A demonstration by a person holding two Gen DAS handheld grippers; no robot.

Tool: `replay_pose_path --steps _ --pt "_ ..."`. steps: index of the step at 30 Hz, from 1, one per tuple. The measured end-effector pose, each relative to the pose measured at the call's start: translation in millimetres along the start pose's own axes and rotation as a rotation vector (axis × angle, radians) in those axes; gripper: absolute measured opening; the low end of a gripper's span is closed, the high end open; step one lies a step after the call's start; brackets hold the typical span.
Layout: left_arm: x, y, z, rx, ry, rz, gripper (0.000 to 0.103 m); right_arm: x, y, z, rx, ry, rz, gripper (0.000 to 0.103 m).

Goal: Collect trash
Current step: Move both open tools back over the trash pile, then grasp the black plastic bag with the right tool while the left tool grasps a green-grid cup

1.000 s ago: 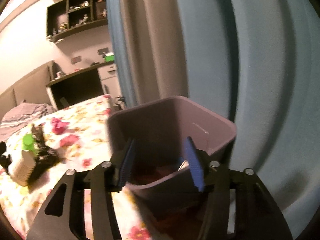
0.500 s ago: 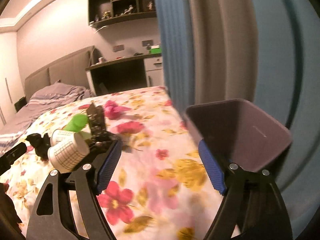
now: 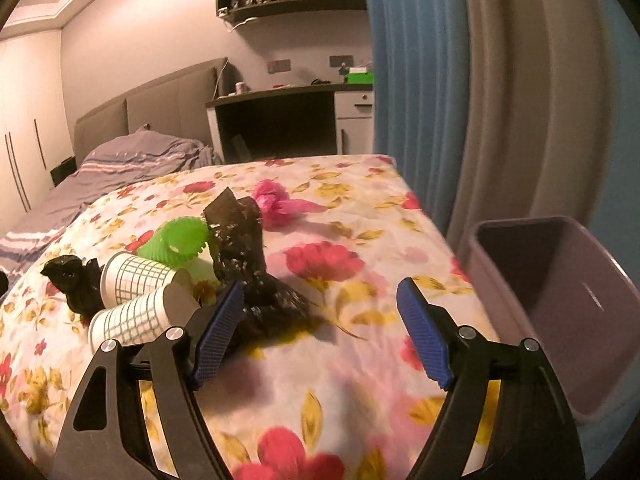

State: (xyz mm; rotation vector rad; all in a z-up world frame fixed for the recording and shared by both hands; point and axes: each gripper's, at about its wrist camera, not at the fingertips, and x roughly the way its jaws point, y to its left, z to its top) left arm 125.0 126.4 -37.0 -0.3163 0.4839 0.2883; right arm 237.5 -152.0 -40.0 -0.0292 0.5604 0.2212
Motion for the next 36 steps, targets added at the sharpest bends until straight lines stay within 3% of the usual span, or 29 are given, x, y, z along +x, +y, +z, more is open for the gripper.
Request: replay_pose_path --steps 6,12,15,17,20,36 --pt "14 -9 -5 0.029 0.03 -0.027 0.097 35 16 9 -0.04 0.043 0.084 0.069" --pt "17 -22 -11 0.065 0.045 -0.072 0.097 56 17 11 -0.024 0.113 0.17 0.051" --pt "17 -29 -14 0.087 0.042 -0.095 0.097 59 19 10 -0.036 0.133 0.193 0.036" --pt "17 -34 -16 0.103 0.047 -0.109 0.097 59 20 9 -0.042 0.14 0.208 0.016" --pt "17 -41 -19 0.123 0.053 -0.131 0.097 55 21 7 -0.05 0.139 0.215 0.004" --pt "11 -88 -45 0.179 0.139 -0.345 0.097 -42 -25 -3 0.02 -0.096 -0.029 0.003"
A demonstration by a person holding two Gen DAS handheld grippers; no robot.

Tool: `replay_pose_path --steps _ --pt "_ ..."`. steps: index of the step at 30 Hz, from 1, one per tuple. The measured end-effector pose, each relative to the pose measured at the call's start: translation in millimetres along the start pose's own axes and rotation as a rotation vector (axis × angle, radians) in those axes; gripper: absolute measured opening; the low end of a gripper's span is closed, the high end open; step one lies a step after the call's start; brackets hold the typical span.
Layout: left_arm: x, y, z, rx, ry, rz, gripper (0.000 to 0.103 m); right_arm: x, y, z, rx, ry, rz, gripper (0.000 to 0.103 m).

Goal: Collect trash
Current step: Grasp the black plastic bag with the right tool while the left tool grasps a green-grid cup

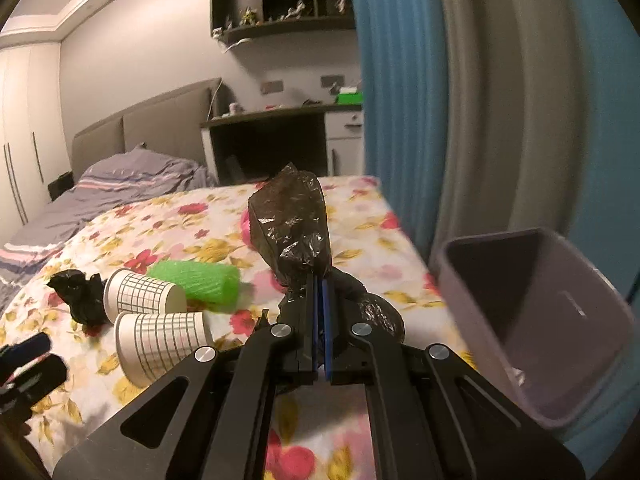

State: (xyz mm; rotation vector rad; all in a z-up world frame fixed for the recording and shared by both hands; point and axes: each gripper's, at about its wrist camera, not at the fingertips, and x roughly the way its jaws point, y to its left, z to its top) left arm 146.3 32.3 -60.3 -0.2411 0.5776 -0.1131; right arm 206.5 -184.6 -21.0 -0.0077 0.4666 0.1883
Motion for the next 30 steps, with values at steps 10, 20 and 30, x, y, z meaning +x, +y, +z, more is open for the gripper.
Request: replay_pose_path --steps 10,20,30 --pt "37 -11 2 0.002 0.1 -0.051 0.072 -44 -33 -13 0.071 -0.031 0.003 0.003" --pt "60 -23 0 0.014 0.168 -0.116 0.028 -62 -51 -22 0.099 -0.035 0.01 0.003" --pt "58 -36 -2 0.052 0.16 -0.147 0.002 -70 -57 -23 0.11 -0.049 0.001 0.003"
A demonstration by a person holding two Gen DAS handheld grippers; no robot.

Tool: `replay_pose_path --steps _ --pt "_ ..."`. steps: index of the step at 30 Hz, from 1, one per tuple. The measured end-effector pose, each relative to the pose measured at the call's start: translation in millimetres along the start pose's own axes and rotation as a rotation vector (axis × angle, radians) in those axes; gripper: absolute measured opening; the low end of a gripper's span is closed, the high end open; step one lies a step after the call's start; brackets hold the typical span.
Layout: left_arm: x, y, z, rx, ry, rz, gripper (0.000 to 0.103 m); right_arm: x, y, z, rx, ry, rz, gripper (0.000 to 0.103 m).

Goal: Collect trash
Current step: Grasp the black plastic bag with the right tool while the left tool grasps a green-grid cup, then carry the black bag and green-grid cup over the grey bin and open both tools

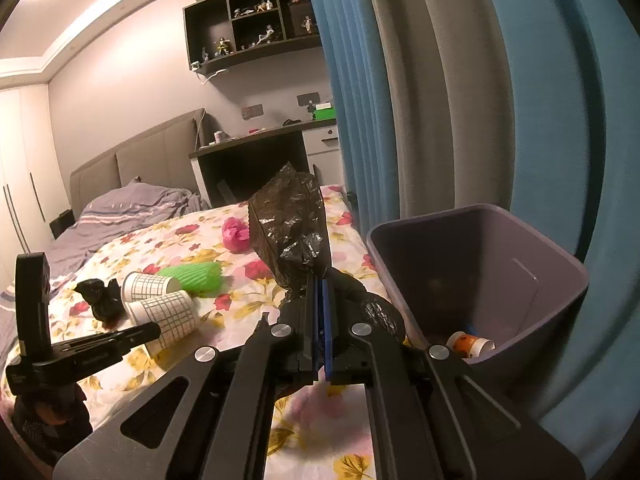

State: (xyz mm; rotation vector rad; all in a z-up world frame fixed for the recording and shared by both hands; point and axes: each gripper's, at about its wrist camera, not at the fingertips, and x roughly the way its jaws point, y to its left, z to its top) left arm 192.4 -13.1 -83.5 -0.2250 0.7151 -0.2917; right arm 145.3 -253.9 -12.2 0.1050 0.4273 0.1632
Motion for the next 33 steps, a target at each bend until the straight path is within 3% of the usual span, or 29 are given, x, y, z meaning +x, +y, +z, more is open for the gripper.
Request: replay_pose_path --steps 7,18,25,33 --pt "-16 -17 3 0.034 -0.051 -0.014 0.002 -9 -9 3 0.005 -0.027 -0.026 0.003" --pt "-49 -78 28 0.124 -0.148 -0.061 0.002 -26 -47 22 0.041 -0.101 -0.128 0.003" --pt "-41 -122 46 0.188 -0.171 -0.145 0.002 -23 -67 29 0.034 -0.127 -0.216 0.003" --pt "-8 -161 56 0.239 -0.136 -0.238 0.002 -9 -87 31 0.037 -0.123 -0.289 0.003"
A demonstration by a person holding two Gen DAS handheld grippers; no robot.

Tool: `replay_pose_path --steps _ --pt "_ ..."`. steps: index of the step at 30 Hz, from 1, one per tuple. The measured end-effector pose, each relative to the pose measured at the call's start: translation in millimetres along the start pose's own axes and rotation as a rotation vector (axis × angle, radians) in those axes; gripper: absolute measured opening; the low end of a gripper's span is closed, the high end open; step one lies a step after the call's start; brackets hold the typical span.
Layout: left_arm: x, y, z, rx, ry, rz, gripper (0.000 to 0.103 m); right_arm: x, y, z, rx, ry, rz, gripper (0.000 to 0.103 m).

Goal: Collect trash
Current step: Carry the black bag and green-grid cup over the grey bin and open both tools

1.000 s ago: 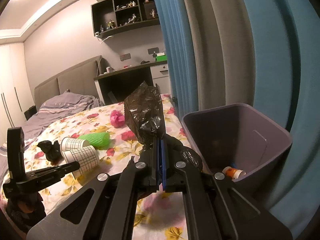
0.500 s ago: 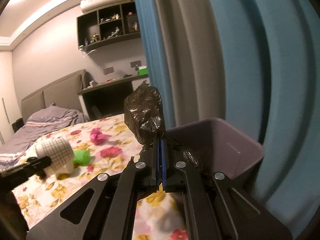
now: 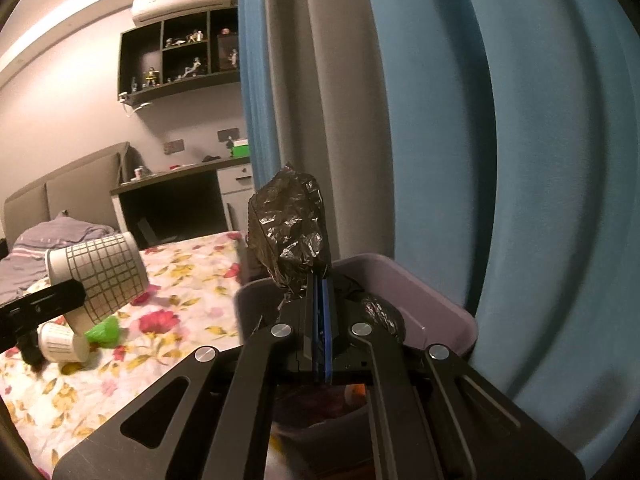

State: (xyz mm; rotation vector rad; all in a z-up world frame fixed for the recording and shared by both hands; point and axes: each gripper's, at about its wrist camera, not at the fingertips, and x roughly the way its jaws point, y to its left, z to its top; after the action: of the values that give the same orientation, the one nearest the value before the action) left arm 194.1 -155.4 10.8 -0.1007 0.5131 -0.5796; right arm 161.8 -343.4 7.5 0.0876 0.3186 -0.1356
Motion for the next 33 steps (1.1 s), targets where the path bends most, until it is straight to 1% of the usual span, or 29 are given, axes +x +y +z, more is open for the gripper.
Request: replay_pose_path --steps 6,18,25,31,33 --pt "30 -12 -1 0.002 0.03 -0.058 0.002 18 -7 -9 0.009 0.057 -0.014 0.003" --pt "78 -19 -11 -0.006 0.09 -0.131 0.002 37 -13 -22 0.018 0.138 -0.017 0.003" --pt "99 -23 -18 -0.016 0.128 -0.153 0.002 43 -15 -26 0.019 0.171 -0.017 0.003" --pt "109 -27 -23 -0.011 0.149 -0.165 0.002 46 -15 -30 0.019 0.184 -0.019 0.003" --pt "112 -27 -24 -0.013 0.156 -0.172 0.002 45 -14 -30 0.018 0.187 -0.022 0.007"
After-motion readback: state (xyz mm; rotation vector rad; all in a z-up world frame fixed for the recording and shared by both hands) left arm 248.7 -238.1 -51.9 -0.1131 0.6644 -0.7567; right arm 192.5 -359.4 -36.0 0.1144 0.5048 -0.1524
